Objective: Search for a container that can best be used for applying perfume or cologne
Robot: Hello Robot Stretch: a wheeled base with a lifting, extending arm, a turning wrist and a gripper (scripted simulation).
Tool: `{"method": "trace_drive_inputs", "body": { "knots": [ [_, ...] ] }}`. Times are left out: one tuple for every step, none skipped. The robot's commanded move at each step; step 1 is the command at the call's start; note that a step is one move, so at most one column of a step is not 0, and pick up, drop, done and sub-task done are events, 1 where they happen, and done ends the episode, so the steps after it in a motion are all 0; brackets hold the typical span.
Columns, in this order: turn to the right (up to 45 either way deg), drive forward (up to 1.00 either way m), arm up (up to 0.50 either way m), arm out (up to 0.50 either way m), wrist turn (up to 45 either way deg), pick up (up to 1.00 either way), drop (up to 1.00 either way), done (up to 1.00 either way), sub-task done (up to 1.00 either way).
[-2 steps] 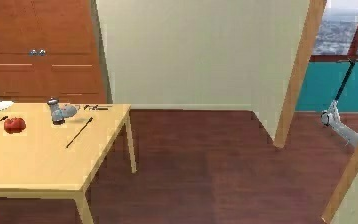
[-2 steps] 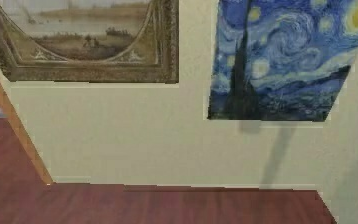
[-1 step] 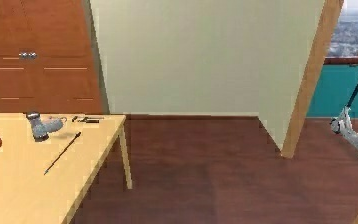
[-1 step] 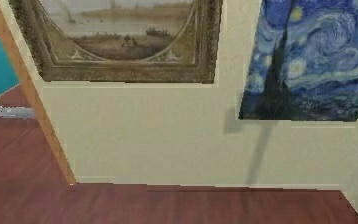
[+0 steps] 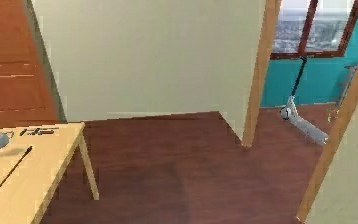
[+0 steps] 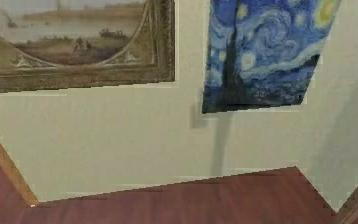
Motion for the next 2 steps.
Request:
{"method": "trace_drive_inputs", "body": {
  "knots": [
    [0.0,1.0,0.0,0.0,0.0,0.0,0.0,0.0,0.0],
    [0.0,0.65,0.0,0.0,0.0,0.0,0.0,0.0,0.0]
  ]
}}
